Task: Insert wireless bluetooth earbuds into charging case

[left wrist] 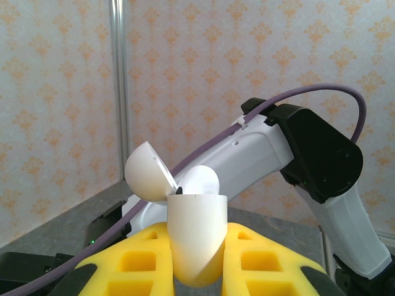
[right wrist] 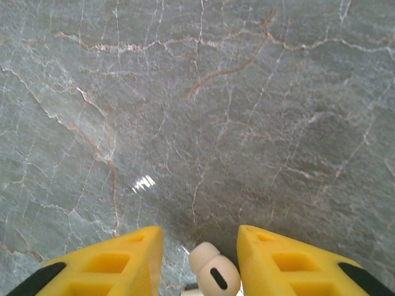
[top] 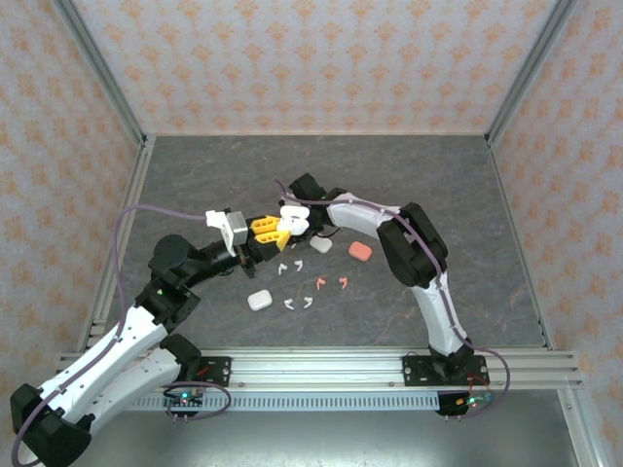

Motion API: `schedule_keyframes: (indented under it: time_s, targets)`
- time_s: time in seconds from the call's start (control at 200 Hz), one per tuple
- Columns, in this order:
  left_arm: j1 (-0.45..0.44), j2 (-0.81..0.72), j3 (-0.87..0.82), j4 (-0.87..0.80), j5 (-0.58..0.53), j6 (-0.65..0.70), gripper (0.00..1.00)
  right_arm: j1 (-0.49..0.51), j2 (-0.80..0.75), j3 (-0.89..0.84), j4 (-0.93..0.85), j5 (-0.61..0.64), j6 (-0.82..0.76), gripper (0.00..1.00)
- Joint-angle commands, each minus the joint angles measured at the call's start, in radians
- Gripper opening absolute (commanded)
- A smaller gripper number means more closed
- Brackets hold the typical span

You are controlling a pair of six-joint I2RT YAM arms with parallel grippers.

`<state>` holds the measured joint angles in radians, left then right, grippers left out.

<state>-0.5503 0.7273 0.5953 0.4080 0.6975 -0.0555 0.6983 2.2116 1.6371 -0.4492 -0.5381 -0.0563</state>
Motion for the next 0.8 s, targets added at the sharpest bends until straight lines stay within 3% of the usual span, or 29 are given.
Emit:
schedule_keyframes:
  time_s: [0.0,0.255,0.611,0.796]
  targets:
    - [-0.007,-0.003,0.011,0.009,-0.015,0.002,0.0,0.007,-0.039,-0.036,-0.094,0.037,-0.028,0.37]
    - [-0.008,0.002,0.012,0.008,-0.016,0.0,0.0,0.007,-0.037,-0.04,-0.126,0.09,-0.063,0.36]
    - [-0.008,0.012,0.018,0.009,-0.015,-0.001,0.0,0.007,-0.039,-0.044,-0.11,0.099,-0.061,0.18]
    - [-0.007,0.011,0.017,0.006,-0.015,-0.002,0.0,0.005,-0.115,-0.089,-0.053,0.136,-0.05,0.17]
